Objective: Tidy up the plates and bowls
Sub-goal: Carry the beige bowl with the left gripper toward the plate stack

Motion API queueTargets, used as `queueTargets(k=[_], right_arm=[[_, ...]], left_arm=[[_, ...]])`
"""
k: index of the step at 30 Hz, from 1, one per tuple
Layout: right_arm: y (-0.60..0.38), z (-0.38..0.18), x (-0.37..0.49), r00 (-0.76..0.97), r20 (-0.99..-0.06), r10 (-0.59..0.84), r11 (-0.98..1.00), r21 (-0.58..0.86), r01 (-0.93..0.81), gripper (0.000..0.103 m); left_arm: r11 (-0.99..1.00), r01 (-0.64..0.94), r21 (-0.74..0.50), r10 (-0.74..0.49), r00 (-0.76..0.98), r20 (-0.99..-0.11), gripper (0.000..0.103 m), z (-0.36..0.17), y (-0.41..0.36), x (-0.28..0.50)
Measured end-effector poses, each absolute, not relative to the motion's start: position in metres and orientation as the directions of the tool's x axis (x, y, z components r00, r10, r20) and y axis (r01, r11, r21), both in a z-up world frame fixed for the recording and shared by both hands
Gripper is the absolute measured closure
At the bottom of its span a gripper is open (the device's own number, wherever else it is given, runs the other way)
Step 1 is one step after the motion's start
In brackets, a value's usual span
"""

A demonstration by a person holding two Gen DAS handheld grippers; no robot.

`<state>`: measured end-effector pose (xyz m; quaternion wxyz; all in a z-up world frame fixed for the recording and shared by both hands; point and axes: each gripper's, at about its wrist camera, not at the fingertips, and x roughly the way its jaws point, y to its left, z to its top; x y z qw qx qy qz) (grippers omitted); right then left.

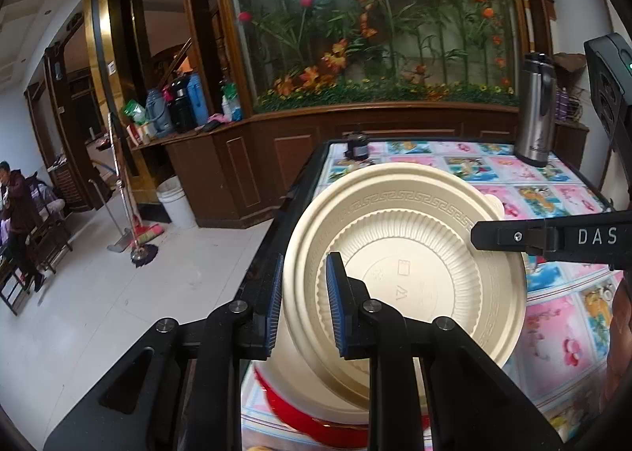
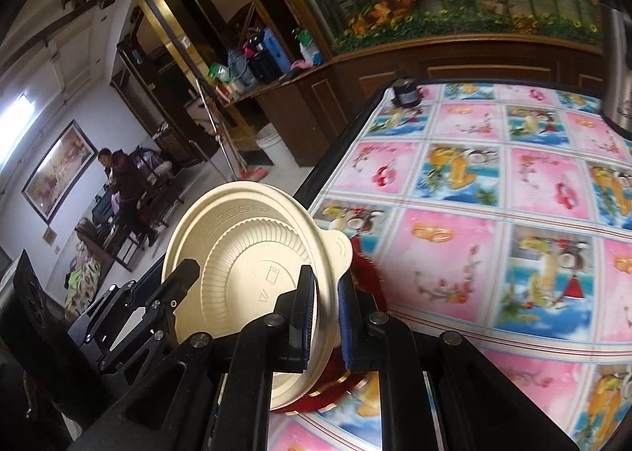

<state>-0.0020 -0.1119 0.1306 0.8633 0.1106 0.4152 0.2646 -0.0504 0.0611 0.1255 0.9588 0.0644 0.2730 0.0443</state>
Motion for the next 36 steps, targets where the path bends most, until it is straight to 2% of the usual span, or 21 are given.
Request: queueTargets(k=[16,36], right_arm=[[-0.068,0.098,0.006,0.476,-0.742,0.472,0.872,0.316,-0.374,0.093],[-0.064,0.097,0.003,0.495,-0.741,0.455,0.879,0.283,-0.384,0.091]], left_arm=[[0.993,-0.056,0.107,0.11,0.787,-0.607,0.084,0.08,0.084,-0.034],[0.994,-0.062,0.093,0.105,0.799,-0.591,0.084,0.078,0.087,-0.039]])
